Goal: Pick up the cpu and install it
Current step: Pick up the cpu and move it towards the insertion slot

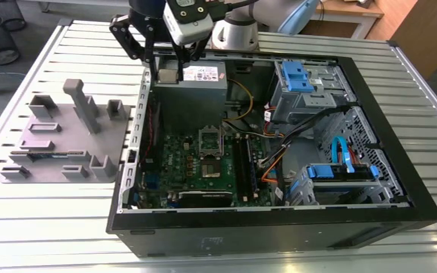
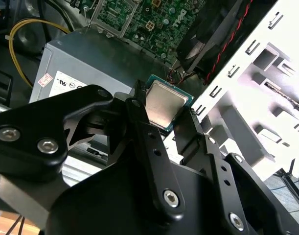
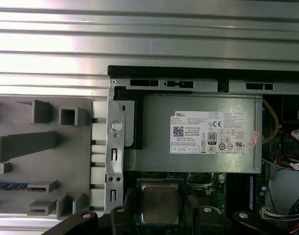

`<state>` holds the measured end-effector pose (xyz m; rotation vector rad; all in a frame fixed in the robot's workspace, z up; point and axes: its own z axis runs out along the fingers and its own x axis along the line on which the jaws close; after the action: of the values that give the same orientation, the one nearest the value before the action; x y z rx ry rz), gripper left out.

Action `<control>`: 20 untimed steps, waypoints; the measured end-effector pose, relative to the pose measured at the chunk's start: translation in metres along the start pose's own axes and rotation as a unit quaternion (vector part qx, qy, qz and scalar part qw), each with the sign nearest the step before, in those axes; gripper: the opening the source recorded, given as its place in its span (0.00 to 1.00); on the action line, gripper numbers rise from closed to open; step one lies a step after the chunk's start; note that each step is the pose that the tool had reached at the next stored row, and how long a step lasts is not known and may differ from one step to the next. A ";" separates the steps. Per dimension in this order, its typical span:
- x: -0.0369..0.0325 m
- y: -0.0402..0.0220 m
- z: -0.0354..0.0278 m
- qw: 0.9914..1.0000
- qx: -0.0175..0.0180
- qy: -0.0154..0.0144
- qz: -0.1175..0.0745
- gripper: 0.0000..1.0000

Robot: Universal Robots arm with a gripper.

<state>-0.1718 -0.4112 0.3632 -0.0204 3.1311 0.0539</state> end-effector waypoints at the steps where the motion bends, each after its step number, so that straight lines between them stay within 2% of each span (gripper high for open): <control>1: 0.0000 0.0000 0.0000 1.000 0.000 0.000 0.000 0.47; 6: -0.0006 0.0000 0.0000 1.000 0.000 0.000 0.000 0.47; 9: -0.0062 -0.0001 0.0002 1.000 0.000 0.000 0.000 0.47; 12: -0.0160 -0.0002 0.0005 1.000 0.000 0.001 0.000 0.47; 20: -0.0507 -0.0007 0.0015 1.000 0.000 0.002 0.000 0.47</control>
<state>-0.1211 -0.4111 0.3622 -0.0202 3.1352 0.0540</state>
